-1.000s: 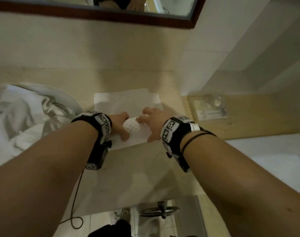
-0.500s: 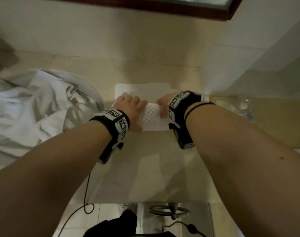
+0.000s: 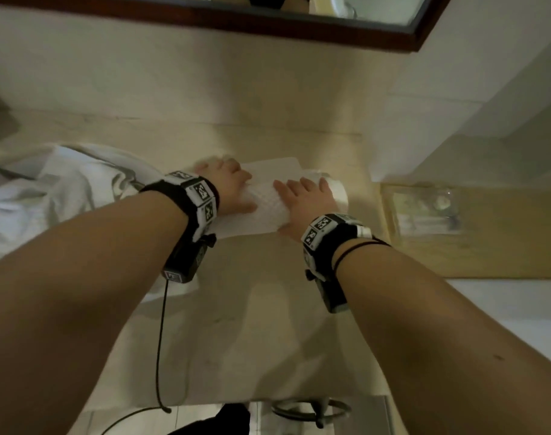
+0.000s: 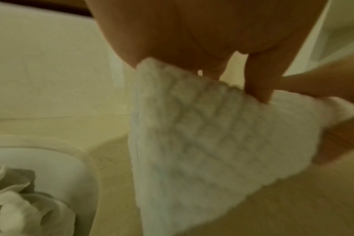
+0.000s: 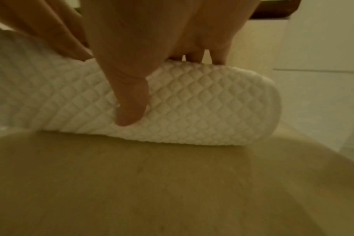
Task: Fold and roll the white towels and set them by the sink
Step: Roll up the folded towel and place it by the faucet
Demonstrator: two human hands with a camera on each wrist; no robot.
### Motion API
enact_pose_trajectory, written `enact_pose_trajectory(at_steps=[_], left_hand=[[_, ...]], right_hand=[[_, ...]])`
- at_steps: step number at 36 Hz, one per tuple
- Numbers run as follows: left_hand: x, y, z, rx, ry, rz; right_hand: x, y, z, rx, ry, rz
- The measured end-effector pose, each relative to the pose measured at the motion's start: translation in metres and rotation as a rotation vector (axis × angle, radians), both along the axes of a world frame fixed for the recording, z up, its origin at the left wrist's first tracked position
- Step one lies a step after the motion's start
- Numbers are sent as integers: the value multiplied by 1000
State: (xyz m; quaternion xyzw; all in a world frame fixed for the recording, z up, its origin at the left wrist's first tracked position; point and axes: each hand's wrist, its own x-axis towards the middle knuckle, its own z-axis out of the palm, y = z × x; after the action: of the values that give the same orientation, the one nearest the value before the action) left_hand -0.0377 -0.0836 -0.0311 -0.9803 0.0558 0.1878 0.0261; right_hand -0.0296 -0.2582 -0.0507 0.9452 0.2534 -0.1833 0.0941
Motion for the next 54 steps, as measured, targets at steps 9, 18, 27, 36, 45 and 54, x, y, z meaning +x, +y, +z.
enact_pose_trajectory(at_steps=[9,18,27,36,45,54], left_hand=[[-28,4,-9,183,-53,-195],[-29,-12,5,-31,330,-29],[-40,-6,-2,-364,496,223],[-66,4,1,-11,-20,-143],[-60,12,-10,182,150,-236],[-56,31,-9,17,-16,-325]], right_hand=[[34,25,27,-179,136,36],[7,13,40,-61,405,-40],[-41,-21,33,149,176,106],[-34,3,31,44,295,-25],[-36,18,32,59,334,-33],[-65,8,2,-37,160,-75]])
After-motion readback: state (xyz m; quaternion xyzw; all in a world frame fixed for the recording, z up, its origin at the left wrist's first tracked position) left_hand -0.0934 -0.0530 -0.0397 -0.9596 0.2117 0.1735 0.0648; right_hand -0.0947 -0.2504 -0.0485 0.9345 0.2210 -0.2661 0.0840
